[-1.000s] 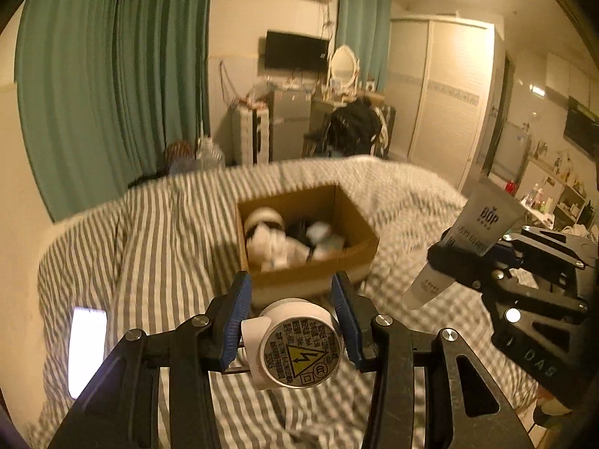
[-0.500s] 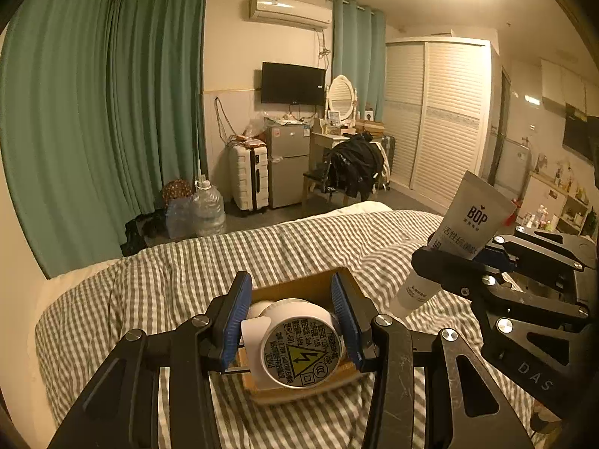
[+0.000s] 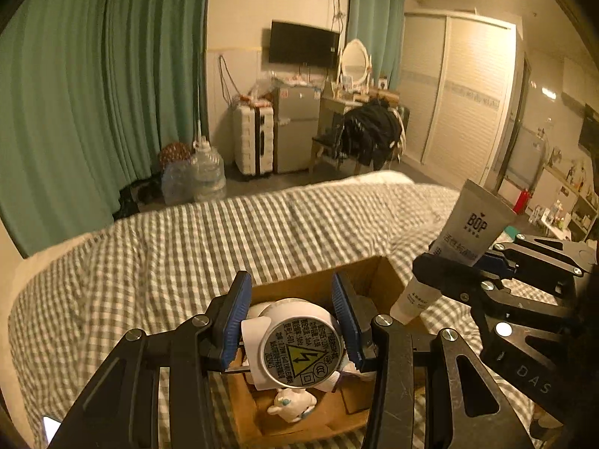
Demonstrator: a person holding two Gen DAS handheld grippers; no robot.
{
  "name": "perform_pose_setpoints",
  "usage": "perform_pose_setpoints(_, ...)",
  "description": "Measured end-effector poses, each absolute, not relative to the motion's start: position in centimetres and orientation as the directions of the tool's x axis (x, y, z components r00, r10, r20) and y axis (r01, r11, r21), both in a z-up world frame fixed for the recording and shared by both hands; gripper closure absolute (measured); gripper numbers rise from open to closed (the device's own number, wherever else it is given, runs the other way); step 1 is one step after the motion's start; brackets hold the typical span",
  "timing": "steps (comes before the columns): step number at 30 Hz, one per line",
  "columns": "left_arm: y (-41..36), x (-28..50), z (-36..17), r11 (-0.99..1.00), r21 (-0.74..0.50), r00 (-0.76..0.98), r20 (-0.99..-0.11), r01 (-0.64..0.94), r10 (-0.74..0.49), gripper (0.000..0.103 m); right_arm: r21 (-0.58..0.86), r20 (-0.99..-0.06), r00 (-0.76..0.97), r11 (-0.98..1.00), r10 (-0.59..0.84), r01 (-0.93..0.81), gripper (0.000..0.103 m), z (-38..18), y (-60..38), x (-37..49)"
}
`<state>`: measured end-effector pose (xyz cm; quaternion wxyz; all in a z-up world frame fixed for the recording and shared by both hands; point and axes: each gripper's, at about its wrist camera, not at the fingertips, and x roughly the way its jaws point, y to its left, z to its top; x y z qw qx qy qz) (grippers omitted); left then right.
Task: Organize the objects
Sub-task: 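Place hair dryer and BOP tube into the box and release both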
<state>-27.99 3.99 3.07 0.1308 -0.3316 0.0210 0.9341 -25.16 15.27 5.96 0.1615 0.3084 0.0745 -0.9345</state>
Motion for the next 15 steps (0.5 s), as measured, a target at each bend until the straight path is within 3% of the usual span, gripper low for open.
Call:
perform_pose_setpoints(12, 5.2, -32.7, -4.2, -0.959, -0.039, -0.664, -0.713, -0.28, 0.223, 0.058, -0.055, -0.745, -0.645, -0.948, -0.171, 0.315, 0.088, -2.8, 16.4, -32.6)
perform_pose_setpoints(15, 5.7, -32.8, -4.6, -0.954, -0.015, -0.679, -0.699, -0.299, 0.224, 0.058, -0.065, -0.763, -0.627, -0.948, -0.155, 0.313, 0.088, -4.4, 16.7, -33.7)
